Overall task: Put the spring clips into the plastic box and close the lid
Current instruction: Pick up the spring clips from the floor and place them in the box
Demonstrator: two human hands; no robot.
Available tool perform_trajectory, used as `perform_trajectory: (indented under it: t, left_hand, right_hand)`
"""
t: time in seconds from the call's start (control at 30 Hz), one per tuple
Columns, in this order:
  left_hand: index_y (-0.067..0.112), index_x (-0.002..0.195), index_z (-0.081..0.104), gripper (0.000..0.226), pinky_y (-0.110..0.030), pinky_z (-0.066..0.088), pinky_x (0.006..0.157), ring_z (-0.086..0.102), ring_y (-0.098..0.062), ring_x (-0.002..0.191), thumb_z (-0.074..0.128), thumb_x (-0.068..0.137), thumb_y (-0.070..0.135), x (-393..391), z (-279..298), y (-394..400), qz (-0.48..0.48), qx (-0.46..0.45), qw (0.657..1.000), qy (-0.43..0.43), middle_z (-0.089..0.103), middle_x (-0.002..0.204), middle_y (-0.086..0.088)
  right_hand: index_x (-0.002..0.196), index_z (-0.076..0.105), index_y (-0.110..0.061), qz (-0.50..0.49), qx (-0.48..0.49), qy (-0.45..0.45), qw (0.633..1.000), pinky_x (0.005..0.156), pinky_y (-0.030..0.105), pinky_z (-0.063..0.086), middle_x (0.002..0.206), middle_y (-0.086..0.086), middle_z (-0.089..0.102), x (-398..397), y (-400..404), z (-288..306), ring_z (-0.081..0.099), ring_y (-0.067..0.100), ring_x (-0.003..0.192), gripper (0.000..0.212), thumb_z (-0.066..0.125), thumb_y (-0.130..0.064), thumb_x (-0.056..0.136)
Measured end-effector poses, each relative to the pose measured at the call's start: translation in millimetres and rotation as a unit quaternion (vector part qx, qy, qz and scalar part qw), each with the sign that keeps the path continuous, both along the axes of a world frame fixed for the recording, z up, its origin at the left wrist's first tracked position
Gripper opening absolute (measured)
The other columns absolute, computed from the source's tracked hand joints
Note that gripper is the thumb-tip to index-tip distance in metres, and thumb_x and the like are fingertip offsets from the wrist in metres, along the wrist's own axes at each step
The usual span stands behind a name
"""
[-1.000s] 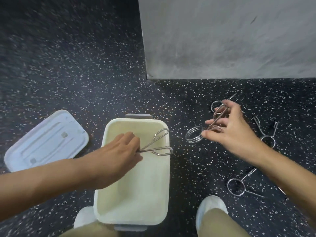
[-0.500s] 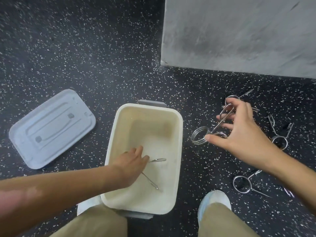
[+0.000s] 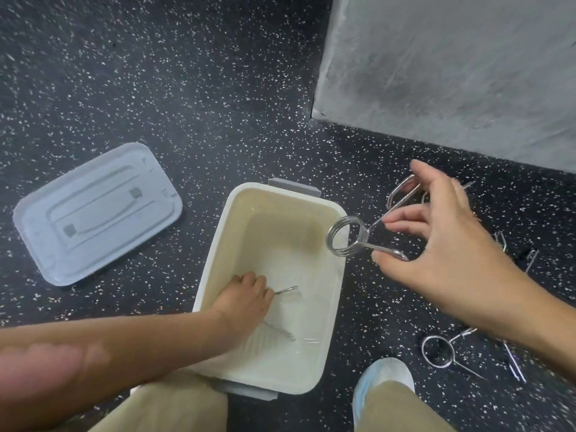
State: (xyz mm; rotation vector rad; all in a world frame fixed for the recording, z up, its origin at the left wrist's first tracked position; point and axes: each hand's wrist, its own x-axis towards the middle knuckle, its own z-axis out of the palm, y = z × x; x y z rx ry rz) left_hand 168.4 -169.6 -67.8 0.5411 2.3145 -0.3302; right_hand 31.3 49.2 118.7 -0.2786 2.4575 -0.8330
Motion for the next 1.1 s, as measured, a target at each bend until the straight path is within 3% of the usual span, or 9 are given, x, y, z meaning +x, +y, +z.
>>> perform_trajectory:
  t: [0.07, 0.13, 0.27, 0.4, 0.5, 0.63, 0.87, 1.03, 1.1]
  left_hand:
    - [0.01, 0.132, 0.044, 0.052, -0.044, 0.042, 0.088, 0.049, -0.034, 0.115, 0.065, 0.092, 0.036, -3.5, 10.9, -0.5, 0.022, 0.019, 1.0, 0.009, 0.048, 0.13, -0.014]
    - [0.014, 0.131, 0.045, 0.049, -0.042, 0.043, 0.086, 0.053, -0.032, 0.115, 0.058, 0.095, 0.044, -8.8, 29.3, -3.5, 0.057, 0.065, 0.996, 0.012, 0.05, 0.129, -0.011]
    - [0.018, 0.118, 0.048, 0.039, -0.039, 0.046, 0.081, 0.06, -0.032, 0.106, 0.047, 0.099, 0.051, -18.5, 73.1, -19.6, 0.161, 0.162, 0.974, -0.001, 0.06, 0.116, -0.005]
    - [0.023, 0.107, 0.048, 0.035, -0.037, 0.044, 0.07, 0.065, -0.031, 0.094, 0.041, 0.099, 0.056, -18.4, 101.9, -42.7, 0.204, 0.197, 0.959, 0.029, 0.066, 0.103, 0.002]
    - [0.027, 0.105, 0.048, 0.034, -0.034, 0.037, 0.065, 0.065, -0.027, 0.088, 0.038, 0.098, 0.059, -15.0, 113.6, -50.0, 0.222, 0.215, 0.949, 0.062, 0.065, 0.092, 0.006]
    - [0.029, 0.099, 0.05, 0.032, -0.034, 0.042, 0.061, 0.063, -0.023, 0.077, 0.038, 0.097, 0.059, -12.8, 112.7, -58.3, 0.272, 0.248, 0.925, 0.091, 0.05, 0.069, 0.009]
    - [0.032, 0.094, 0.051, 0.032, -0.034, 0.039, 0.057, 0.062, -0.024, 0.073, 0.037, 0.094, 0.061, -17.5, 99.9, -71.6, 0.279, 0.245, 0.92, 0.124, 0.043, 0.061, 0.009]
    - [0.033, 0.093, 0.05, 0.029, -0.034, 0.037, 0.056, 0.06, -0.024, 0.07, 0.039, 0.094, 0.06, -18.7, 96.8, -76.4, 0.283, 0.243, 0.92, 0.119, 0.043, 0.06, 0.01]
    - [0.033, 0.093, 0.05, 0.029, -0.034, 0.041, 0.057, 0.061, -0.024, 0.071, 0.039, 0.095, 0.06, -18.6, 96.9, -76.0, 0.287, 0.242, 0.92, 0.114, 0.045, 0.061, 0.009]
  right_hand:
    - [0.153, 0.006, -0.04, 0.026, -0.012, -0.004, 1.0, 0.083, -0.003, 0.038, 0.135, -0.013, 0.032, 2.4, -12.6, 0.8, 0.055, -0.01, 0.11, 0.112, 0.075, -0.05, 0.065]
    - [0.153, 0.007, -0.04, 0.051, -0.019, 0.0, 0.999, 0.088, 0.0, 0.039, 0.131, -0.016, 0.028, 6.6, -23.3, -6.5, 0.054, -0.008, 0.112, 0.109, 0.079, -0.042, 0.071]
    - [0.148, 0.016, -0.044, 0.102, -0.021, 0.013, 0.994, 0.095, 0.024, 0.05, 0.127, -0.016, 0.025, 17.4, -43.0, -28.6, 0.055, 0.002, 0.111, 0.101, 0.081, -0.025, 0.073]
    - [0.144, 0.024, -0.038, 0.151, 0.023, 0.014, 0.988, 0.084, 0.043, 0.055, 0.134, -0.011, 0.018, 32.2, -63.6, -59.6, 0.063, 0.02, 0.099, 0.088, 0.076, -0.028, 0.073]
    - [0.147, 0.025, -0.027, 0.179, 0.032, 0.025, 0.983, 0.085, 0.042, 0.053, 0.14, -0.004, 0.016, 40.8, -78.8, -90.0, 0.061, 0.023, 0.099, 0.086, 0.073, -0.028, 0.076]
    - [0.144, 0.03, -0.02, 0.163, 0.006, 0.032, 0.986, 0.085, 0.045, 0.054, 0.141, 0.0, 0.017, 44.2, -100.3, -129.2, 0.062, 0.028, 0.1, 0.081, 0.074, -0.023, 0.077]
    - [0.133, 0.045, -0.024, 0.083, -0.076, 0.001, 0.994, 0.097, 0.04, 0.051, 0.148, 0.002, 0.02, 41.8, -111.2, -156.5, 0.06, 0.022, 0.114, 0.062, 0.075, -0.017, 0.079]
    - [0.121, 0.053, -0.018, 0.115, 0.029, 0.04, 0.992, 0.09, 0.034, 0.048, 0.157, 0.012, 0.015, 51.9, -105.0, -152.4, 0.056, 0.027, 0.115, 0.037, 0.071, -0.023, 0.089]
    - [0.115, 0.056, -0.016, 0.125, 0.088, 0.033, 0.988, 0.088, 0.036, 0.047, 0.15, 0.013, 0.028, 55.9, -102.2, -149.6, 0.05, 0.029, 0.122, 0.026, 0.066, -0.021, 0.091]
